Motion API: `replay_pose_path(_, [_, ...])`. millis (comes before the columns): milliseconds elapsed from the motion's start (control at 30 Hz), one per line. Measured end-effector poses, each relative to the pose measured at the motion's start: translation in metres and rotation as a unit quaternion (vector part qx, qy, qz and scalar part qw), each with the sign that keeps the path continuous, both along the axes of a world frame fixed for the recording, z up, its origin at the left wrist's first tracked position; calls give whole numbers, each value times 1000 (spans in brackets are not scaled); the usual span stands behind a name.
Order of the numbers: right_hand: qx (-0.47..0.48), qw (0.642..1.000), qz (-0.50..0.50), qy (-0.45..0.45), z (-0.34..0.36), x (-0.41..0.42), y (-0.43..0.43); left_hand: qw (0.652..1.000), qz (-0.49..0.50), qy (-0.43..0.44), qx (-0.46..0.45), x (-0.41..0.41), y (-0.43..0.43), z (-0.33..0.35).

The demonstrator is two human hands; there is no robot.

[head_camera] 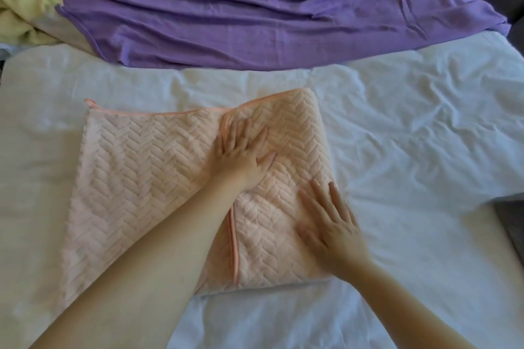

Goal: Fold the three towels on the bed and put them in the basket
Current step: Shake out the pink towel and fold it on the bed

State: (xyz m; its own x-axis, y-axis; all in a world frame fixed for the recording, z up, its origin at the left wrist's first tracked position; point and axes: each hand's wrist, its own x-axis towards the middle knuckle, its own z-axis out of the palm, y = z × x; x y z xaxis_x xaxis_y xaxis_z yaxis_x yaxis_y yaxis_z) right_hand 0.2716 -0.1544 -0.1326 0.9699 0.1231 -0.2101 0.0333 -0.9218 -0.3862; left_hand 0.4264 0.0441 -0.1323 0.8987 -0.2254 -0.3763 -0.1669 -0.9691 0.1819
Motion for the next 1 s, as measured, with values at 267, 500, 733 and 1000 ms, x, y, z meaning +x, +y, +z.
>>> replay_pose_path(267, [331, 856, -350, 188, 26, 0, -3, 991, -78, -97, -57, -86, 22, -8])
replay_pose_path(500, [352, 890, -255, 135, 89, -1, 33, 968, 105, -19, -228, -83, 21, 24])
replay_pose_path(733, [266, 962, -52, 42, 124, -18, 145, 781, 275, 192, -527, -46, 86, 119])
replay_pose_path(1000, [206, 962, 178, -32, 91, -35, 224, 770, 378, 107, -503, -52, 203, 91])
